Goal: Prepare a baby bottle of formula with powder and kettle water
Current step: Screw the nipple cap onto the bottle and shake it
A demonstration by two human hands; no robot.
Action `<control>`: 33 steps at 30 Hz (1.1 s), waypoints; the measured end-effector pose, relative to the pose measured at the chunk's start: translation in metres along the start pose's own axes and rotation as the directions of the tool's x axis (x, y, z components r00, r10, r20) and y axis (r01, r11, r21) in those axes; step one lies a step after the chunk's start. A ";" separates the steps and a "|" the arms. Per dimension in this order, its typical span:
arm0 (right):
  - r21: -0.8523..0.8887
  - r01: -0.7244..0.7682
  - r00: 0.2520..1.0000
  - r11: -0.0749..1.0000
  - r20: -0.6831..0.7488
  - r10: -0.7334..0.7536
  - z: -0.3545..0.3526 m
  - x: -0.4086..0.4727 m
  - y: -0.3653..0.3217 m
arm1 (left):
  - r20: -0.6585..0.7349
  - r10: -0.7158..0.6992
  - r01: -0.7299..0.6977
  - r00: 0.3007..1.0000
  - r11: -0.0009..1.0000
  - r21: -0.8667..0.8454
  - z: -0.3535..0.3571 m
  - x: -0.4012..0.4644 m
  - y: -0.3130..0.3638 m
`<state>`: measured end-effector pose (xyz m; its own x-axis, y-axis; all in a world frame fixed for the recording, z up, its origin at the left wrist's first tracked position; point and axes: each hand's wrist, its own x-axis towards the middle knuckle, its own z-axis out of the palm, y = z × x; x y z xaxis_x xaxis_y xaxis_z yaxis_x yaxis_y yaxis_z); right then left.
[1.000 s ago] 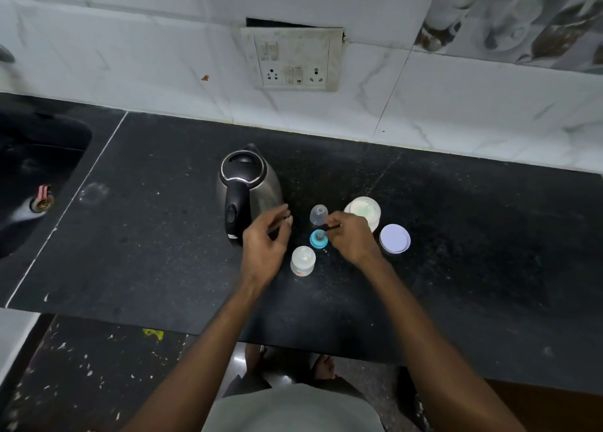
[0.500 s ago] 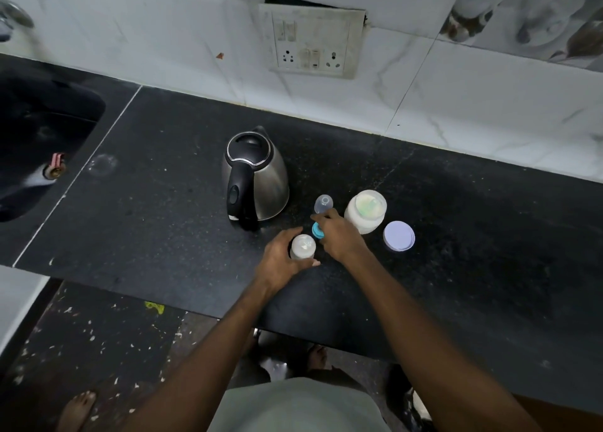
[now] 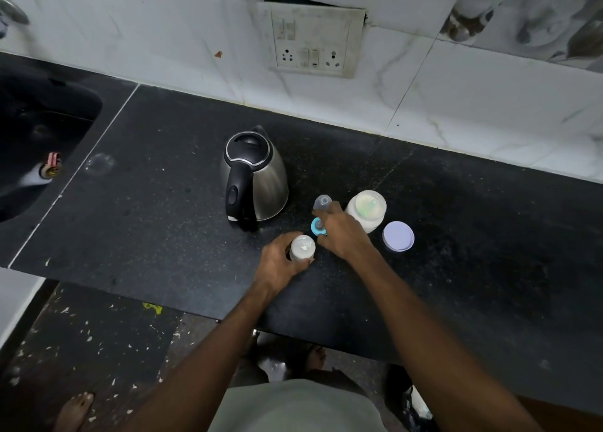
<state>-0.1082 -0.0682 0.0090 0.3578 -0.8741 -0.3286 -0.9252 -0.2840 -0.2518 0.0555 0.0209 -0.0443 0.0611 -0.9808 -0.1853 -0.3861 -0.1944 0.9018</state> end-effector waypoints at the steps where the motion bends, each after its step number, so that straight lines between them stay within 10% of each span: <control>1: 0.003 0.004 1.000 1.000 -0.001 -0.004 -0.003 -0.001 0.000 | 0.003 0.002 -0.002 1.000 1.000 -0.004 0.000 0.000 -0.001; 17: 0.326 0.181 0.983 0.928 -0.056 -0.173 -0.048 -0.037 0.001 | 0.031 -0.007 0.009 0.999 0.999 -0.045 -0.001 0.004 -0.006; 33: 0.266 0.161 0.976 0.950 0.099 -0.193 -0.033 -0.036 -0.031 | 0.055 -0.041 0.043 0.998 0.998 -0.040 -0.005 0.004 -0.006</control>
<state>-0.0962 -0.0410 0.0581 0.5403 -0.7595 -0.3621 -0.7881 -0.3059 -0.5342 0.0623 0.0184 -0.0481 0.0261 -0.9696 -0.2432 -0.3460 -0.2370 0.9078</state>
